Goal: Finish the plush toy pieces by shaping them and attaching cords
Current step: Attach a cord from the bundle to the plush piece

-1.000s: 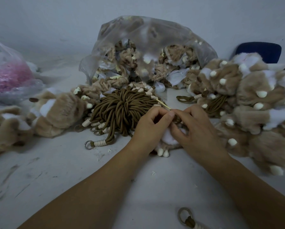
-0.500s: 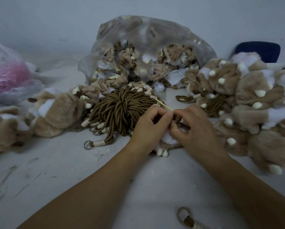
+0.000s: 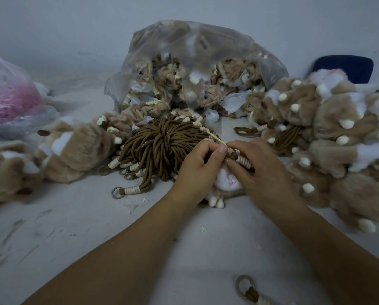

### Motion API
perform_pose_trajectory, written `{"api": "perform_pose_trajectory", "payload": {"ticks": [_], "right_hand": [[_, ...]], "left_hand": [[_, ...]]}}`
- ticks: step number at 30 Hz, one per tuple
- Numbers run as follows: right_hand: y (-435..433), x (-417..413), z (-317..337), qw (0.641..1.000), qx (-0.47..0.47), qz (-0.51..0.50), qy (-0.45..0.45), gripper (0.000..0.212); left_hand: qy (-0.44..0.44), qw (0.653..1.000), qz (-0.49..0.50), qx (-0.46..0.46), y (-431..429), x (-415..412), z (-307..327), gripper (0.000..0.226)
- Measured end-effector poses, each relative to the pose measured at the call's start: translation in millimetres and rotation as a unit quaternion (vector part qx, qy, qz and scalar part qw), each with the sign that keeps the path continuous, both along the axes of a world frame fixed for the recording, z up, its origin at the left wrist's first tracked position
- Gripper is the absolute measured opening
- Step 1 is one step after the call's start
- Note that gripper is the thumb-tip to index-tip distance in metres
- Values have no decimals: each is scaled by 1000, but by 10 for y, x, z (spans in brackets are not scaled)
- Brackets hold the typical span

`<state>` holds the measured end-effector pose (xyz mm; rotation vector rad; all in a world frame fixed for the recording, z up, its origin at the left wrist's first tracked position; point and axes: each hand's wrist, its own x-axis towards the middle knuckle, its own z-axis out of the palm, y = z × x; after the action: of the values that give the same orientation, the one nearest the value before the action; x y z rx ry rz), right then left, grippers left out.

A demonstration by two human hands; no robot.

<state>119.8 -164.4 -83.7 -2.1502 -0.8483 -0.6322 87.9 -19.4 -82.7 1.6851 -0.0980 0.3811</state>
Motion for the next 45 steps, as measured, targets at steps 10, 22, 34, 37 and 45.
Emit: {"api": "perform_pose_trajectory", "payload": {"ticks": [10, 22, 34, 37, 45], "right_hand": [[-3, 4, 16, 1000, 2, -15, -18, 17], [-21, -19, -35, 998, 27, -27, 46, 17], [-29, -5, -38, 998, -12, 14, 57, 21], [-37, -23, -33, 983, 79, 53, 155, 38], [-59, 40, -56, 916, 183, 87, 346, 41]], "left_hand": [[-3, 1000, -17, 1, -5, -20, -3, 20], [-37, 998, -7, 50, -39, -31, -7, 13], [-71, 991, 41, 104, -25, -5, -18, 10], [-143, 971, 57, 185, -20, 9, -29, 10], [-241, 924, 62, 290, -53, 10, -11, 12]]}}
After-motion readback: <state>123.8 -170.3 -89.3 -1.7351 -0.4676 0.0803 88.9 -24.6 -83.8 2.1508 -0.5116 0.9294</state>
